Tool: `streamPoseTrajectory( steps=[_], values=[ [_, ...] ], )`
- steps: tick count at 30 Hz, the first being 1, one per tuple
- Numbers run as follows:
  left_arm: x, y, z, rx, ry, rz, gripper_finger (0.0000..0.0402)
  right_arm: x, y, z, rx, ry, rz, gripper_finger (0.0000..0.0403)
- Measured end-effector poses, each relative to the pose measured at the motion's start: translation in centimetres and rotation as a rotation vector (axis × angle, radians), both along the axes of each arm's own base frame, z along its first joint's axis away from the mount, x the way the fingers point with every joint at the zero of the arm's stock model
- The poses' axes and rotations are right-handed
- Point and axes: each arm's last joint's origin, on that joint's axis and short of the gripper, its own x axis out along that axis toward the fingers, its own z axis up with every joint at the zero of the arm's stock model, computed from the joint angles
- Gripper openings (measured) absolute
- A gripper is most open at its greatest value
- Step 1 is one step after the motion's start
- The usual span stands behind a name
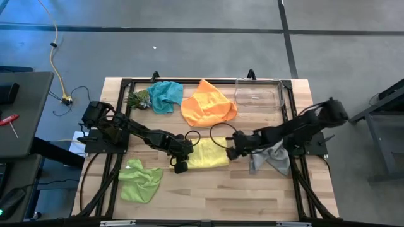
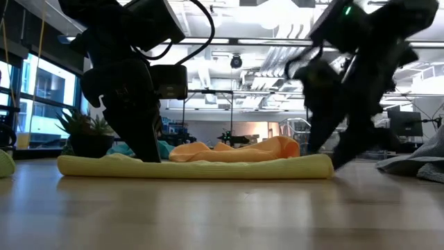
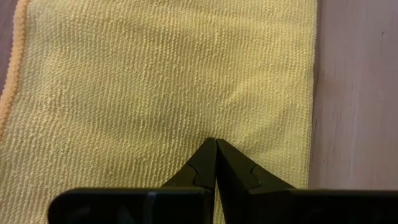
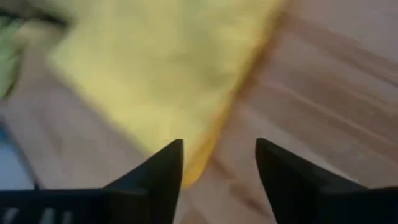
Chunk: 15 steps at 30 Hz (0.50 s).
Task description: Fold microfiber towels
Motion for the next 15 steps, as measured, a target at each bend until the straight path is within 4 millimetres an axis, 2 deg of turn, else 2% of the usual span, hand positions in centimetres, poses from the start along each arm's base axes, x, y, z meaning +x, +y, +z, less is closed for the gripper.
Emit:
streamPoseTrajectory(
  steps=[4,15],
  values=[
    [0.0,0.0,0.0,-0.001,0.001,0.0,0.0,1.0,-0.2,-0.9,0.05,-0.025,-0.079,0.0224],
    [0.0,0.0,0.0,0.001,0.003,-0.003,0.0,2.4,-0.2,-1.6,0.06,-0.05,-0.163,0.0226]
  ],
)
